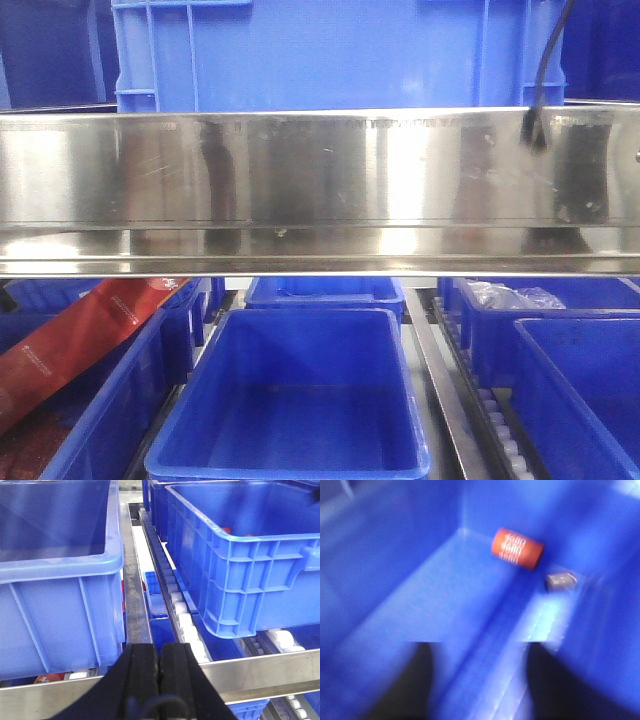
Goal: Place cylindrical capacitor in blue bin on shelf
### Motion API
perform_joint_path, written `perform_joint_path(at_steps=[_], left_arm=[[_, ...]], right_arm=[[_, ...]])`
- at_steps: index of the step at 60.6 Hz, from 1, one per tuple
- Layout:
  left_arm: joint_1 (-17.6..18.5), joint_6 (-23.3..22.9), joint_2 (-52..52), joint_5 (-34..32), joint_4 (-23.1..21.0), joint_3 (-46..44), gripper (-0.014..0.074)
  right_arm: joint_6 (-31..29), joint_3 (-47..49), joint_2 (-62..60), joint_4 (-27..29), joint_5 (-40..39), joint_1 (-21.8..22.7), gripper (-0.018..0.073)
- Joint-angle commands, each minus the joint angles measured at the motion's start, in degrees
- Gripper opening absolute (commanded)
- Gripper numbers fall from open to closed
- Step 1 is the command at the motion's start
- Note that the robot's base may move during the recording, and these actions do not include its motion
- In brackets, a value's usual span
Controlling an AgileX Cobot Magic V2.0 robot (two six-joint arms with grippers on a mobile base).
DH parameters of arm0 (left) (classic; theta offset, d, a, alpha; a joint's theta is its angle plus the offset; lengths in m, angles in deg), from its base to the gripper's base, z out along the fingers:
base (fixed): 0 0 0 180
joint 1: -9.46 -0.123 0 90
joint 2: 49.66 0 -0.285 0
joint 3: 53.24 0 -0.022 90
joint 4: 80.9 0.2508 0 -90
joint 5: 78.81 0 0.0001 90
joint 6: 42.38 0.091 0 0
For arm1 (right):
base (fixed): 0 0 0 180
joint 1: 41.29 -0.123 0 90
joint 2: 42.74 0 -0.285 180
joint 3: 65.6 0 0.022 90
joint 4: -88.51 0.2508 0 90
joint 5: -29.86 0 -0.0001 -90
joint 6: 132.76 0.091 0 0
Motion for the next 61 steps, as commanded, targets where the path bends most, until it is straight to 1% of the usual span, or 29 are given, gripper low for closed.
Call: perform_joint_path(at_steps=[1, 3, 8, 15, 23, 33, 38, 45, 53, 61], left_arm=[[-0.19, -0.46, -0.31, -0.67, -0.75, 0.05, -0.0083], [-0.19, -0.46, -0.31, -0.67, -0.75, 0.05, -0.0083], [-0.19, -0.46, -0.31, -0.67, -0.75, 0.05, -0.0083], [-0.19, -0.46, -0.31, -0.86, -0.58, 0.05, -0.0083], [-0.19, -0.46, -0.31, -1.49, -0.45, 0.17, -0.0083], [-0.19, -0.46, -0.31, -2.24, 0.41, 0.17, -0.0083], [-0.19, -0.46, -0.31, -2.24, 0.41, 0.17, -0.0083], [-0.19, -0.46, -0.31, -2.24, 0.41, 0.17, -0.0083], [-0.19, -0.46, -0.31, -2.68, 0.42, 0.79, -0.0083], [-0.19, -0.46, -0.31, -3.58, 0.42, 3.14, -0.0083]], right_arm=[[-0.51, 0.85, -4.28, -0.04, 1.08, 0.18, 0.0], [-0.51, 0.71, -5.47, -0.04, 1.49, 0.18, -0.0036], [-0.51, -1.61, -9.06, -0.98, 1.04, 0.23, -0.009], [-0.51, -8.72, -15.41, -3.18, -2.06, 0.23, -0.0099], [-0.51, -21.78, -24.49, -3.92, -8.33, 0.23, -0.0099], [-0.51, -40.94, -37.03, -6.62, -20.92, 0.23, -0.0099], [-0.51, -50.19, -43.47, -6.74, -27.87, 0.23, -0.0099], [-0.51, -62.2, -51.73, -6.74, -34.89, 0.23, -0.0099], [-0.51, -73.93, -60.61, -6.74, -40.06, 0.23, -0.0099], [-0.51, -83.81, -69.45, -6.74, -43.46, 0.23, -0.0099]])
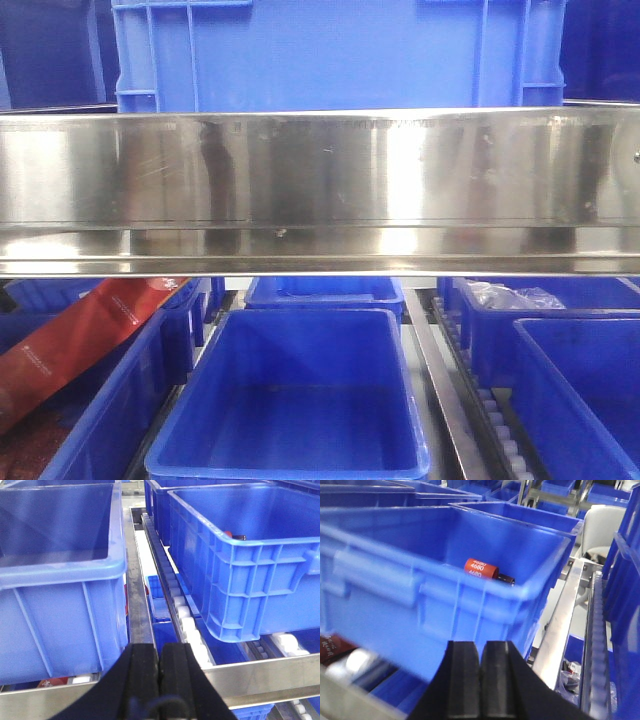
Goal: Place cylindrical capacitor in blue bin on shelf
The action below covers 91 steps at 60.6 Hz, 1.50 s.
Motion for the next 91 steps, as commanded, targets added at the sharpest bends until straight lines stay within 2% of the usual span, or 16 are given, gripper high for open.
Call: perform_joint_path(at_steps=[1, 13, 22, 78, 86, 91], left_arm=[[-0.19, -0.46, -0.31, -1.88, -0.05, 1.55, -0.0083], [-0.19, -0.46, -0.31, -5.44, -0.05, 6.45, -0.0083], [-0.19, -0.46, -0.31, -9.28, -0.05, 10.6, -0.0083], [-0.19, -0.46, -1.01, -13.19, 0.04, 13.87, -0.0083], [-1.55, -0.46, -5.74, -17.55, 1.14, 18.48, -0.0083], [-3.3, -0.46, -11.04, -22.98, 1.14, 23.63, -0.0083]], right_arm=[[-0.41, -6.24, -5.92, -0.42, -3.84, 0.23, -0.0099], [-0.41, -15.85, -16.01, -0.31, -4.01, 0.23, -0.0099], [-0.41, -19.46, -19.62, -0.21, -4.94, 0.23, -0.0099], [-0.41, -19.58, -19.88, -0.21, -5.52, 0.23, -0.0099], [-0.41, -19.58, -19.88, -0.21, -5.52, 0.23, -0.0099], [-0.41, -19.58, -19.88, -0.21, -5.52, 0.23, -0.0099]])
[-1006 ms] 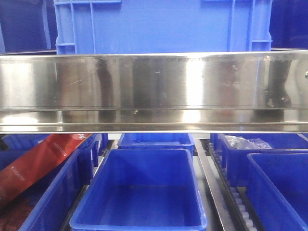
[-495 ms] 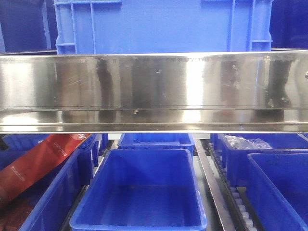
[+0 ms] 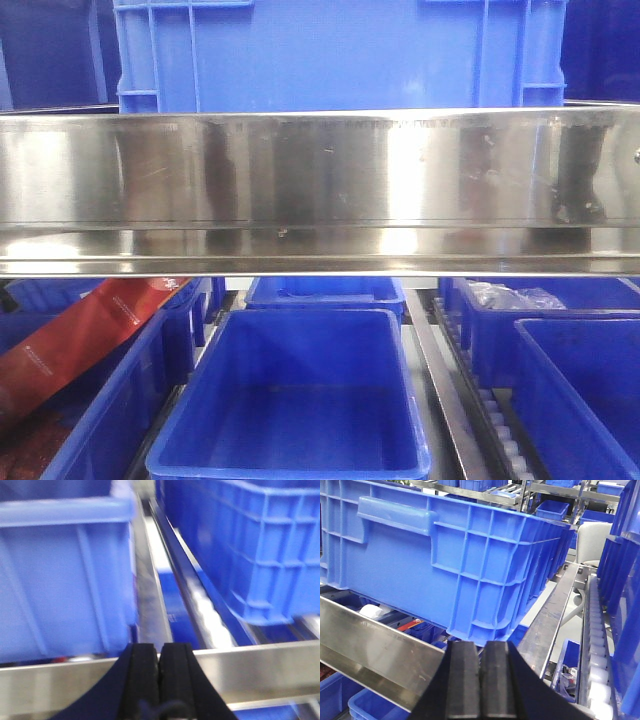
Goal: Place cylindrical capacitor in blue bin on shelf
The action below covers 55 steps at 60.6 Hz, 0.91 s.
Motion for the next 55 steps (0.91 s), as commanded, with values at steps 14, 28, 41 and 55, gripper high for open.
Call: perform_joint_path(at_steps=[14, 28, 41, 55], left_arm=[[-6.19, -0.36, -19.42, -15.93, -1.16, 19.89, -0.0083], [-7.25, -0.36, -22.42, -25.13, -2.21, 31.41, -0.0083], [-7.14, -0.36, -22.42, -26.93, -2.21, 32.9, -0.0083], [-7.28, -0.36, -22.42, -27.33, -2.21, 32.9, -0.0083]], right_arm=[[-0.41, -0.13, -0.16, -0.21, -1.24, 0.23, -0.0099], [-0.41, -0.13, -0.28, -0.21, -1.39, 0.23, -0.0099], [-0.41, -0.13, -0.28, -0.21, -1.48, 0.23, -0.0099], [-0.41, -0.13, -0.28, -0.21, -1.48, 0.23, -0.0099]])
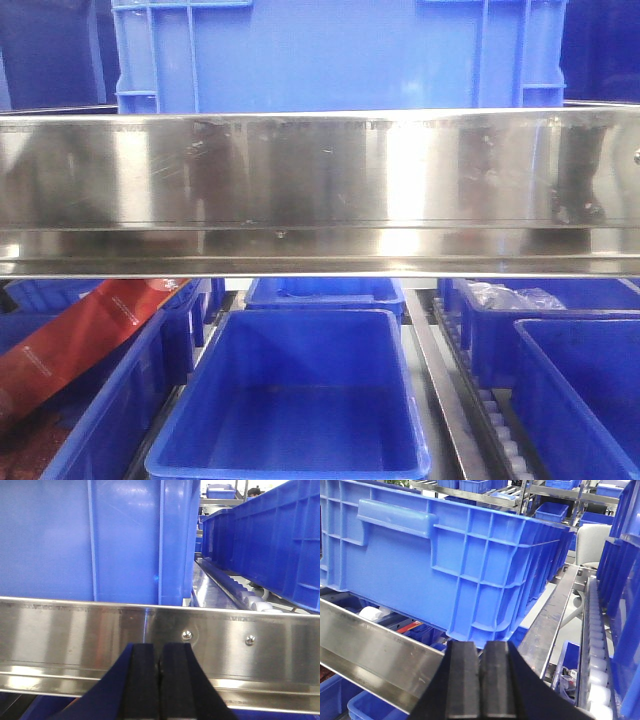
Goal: Place cylindrical capacitor in blue bin on shelf
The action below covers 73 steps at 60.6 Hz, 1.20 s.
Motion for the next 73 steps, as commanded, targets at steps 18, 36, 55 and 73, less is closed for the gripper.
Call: perform_joint_path(at_steps=[18, 36, 55, 73], left_arm=[[-0.09, -0.36, -0.28, -1.58, -0.47, -0.05, -0.0083], [-0.09, -0.36, -0.28, -1.58, -0.47, -0.05, -0.0083], [-0.09, -0.36, -0.28, -1.58, -0.47, -0.05, -0.0083], [-0.09, -0.36, -0.28, -1.58, -0.47, -0.05, -0.0083]], right_arm=[[-0.41, -0.13, -0.28, -0.21, -1.15, 0.23, -0.0099], [-0.41, -0.13, -0.28, -0.21, -1.15, 0.23, -0.0099], [-0.41, -0.13, -0.78, 0.82, -1.73, 2.72, -0.0099], [-0.41, -6.33, -6.29, 1.95, -3.51, 21.28, -0.0099]])
